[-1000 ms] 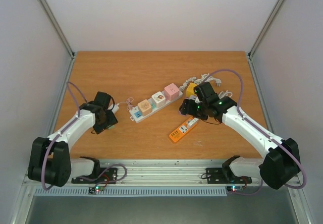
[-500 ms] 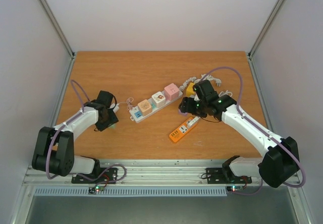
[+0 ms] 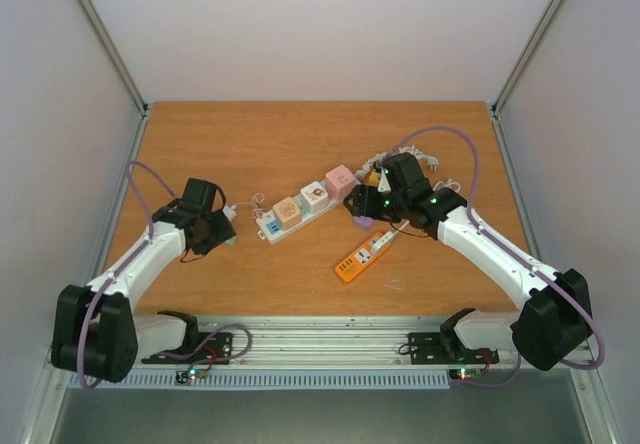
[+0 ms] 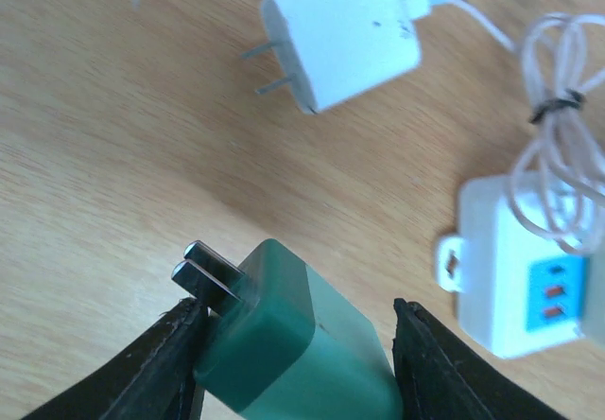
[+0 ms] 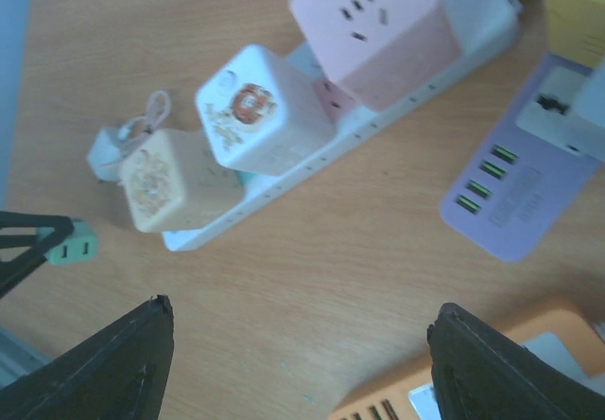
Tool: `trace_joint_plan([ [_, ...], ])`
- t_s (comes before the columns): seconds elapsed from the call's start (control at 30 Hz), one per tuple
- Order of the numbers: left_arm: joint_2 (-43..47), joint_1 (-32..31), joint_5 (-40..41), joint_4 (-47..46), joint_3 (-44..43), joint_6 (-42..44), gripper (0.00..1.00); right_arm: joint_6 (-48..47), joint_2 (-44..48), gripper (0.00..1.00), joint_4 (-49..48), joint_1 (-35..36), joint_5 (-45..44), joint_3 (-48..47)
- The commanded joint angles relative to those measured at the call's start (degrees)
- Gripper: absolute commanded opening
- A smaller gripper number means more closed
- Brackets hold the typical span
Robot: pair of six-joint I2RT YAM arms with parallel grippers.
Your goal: Insert the plug
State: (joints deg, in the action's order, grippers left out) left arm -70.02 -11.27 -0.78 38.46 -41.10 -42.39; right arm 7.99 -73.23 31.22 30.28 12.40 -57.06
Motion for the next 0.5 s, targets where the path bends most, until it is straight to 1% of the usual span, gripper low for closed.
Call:
trace_joint_plan([
  [0.0,5.16,0.20,-7.06,1.74,0.06,0.40,0.28,-2.09,-0.47,0.74,-8.84,2.26,5.50,0.08],
  [0.1,8.13,0.19,-14.85,3.35,-1.81,-0.97,0.30,-6.53,-1.32,0.74,-14.05,6.64,8.21,0.09],
  [0.17,9.78,0.22,-19.55,4.18,-3.13,-2.40,0.30,-12.06,-2.06,0.69,-17.73,9.79,10.10,0.06],
  [0.23,10.95,0.26,-23.36,5.41,-4.31,-3.76,0.30,-17.54,-2.98,0.69,-20.33,12.91,10.94,-0.58],
  [0.37,11.76,0.22,-30.13,9.15,-5.89,-4.66,0.32,-26.53,-5.92,0.73,-22.67,19.06,10.12,-2.53],
  [0.47,12.77,0.19,-36.55,7.49,-4.16,-7.66,0.32,-31.94,-8.60,0.77,-25.01,22.81,8.71,-2.50],
])
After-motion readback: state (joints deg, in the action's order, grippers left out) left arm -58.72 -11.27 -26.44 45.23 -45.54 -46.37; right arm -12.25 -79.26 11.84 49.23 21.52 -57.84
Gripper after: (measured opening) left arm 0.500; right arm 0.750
